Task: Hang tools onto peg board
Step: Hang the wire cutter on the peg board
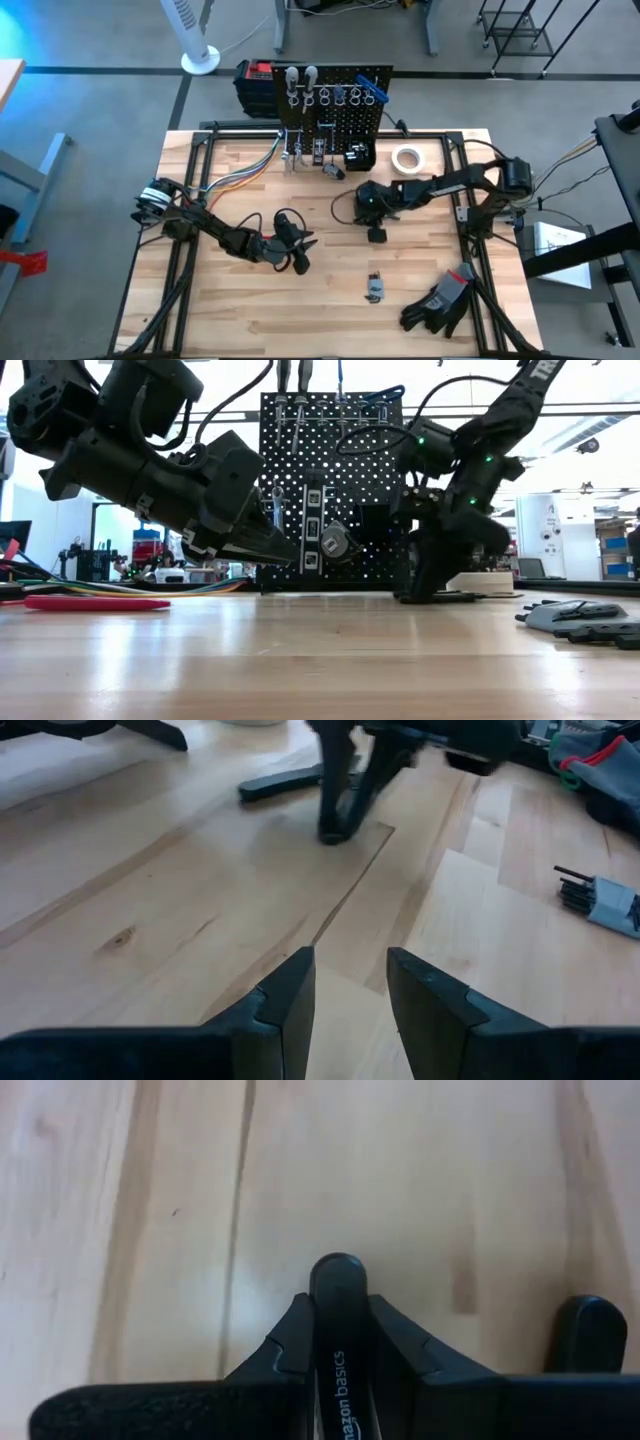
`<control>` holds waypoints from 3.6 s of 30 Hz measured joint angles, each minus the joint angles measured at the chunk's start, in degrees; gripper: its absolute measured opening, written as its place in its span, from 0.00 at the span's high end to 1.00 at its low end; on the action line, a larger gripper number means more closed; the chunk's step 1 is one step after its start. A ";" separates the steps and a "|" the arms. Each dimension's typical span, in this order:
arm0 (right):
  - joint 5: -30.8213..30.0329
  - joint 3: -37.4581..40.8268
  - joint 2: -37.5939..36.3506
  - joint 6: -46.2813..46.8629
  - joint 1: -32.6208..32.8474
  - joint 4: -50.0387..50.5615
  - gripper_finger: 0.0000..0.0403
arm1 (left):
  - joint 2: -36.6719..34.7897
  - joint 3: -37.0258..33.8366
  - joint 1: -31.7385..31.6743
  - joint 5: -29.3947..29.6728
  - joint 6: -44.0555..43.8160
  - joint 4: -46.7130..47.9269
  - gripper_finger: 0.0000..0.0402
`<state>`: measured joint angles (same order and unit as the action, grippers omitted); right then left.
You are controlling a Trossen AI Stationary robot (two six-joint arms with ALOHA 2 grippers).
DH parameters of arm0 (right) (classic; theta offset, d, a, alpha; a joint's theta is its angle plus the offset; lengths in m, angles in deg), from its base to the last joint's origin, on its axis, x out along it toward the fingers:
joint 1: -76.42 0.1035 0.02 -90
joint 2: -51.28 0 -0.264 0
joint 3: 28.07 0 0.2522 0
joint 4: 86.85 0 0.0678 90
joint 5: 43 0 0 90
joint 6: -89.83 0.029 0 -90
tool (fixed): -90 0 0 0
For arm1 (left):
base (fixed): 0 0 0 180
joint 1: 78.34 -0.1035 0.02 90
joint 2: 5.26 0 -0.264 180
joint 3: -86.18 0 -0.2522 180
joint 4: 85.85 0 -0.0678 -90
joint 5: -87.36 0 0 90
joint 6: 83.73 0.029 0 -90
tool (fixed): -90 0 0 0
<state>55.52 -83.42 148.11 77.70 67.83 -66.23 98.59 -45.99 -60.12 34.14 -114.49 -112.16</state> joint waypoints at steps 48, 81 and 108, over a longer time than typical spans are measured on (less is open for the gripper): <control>-15.07 -9.11 -9.07 -26.58 29.10 6.97 0.89 | -4.53 6.23 -17.93 -57.68 -2.81 -9.17 0.52; -17.61 -15.47 -3.01 -24.73 30.72 12.22 1.00 | 3.10 25.38 -21.21 -66.80 6.81 22.59 0.95; -42.92 4.08 -34.10 25.63 31.70 -18.70 0.66 | 2.47 -6.20 -14.93 -32.66 10.23 -39.27 0.95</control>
<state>12.60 -79.34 114.01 103.33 99.54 -84.94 101.06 -52.20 -75.05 1.48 -104.26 -151.43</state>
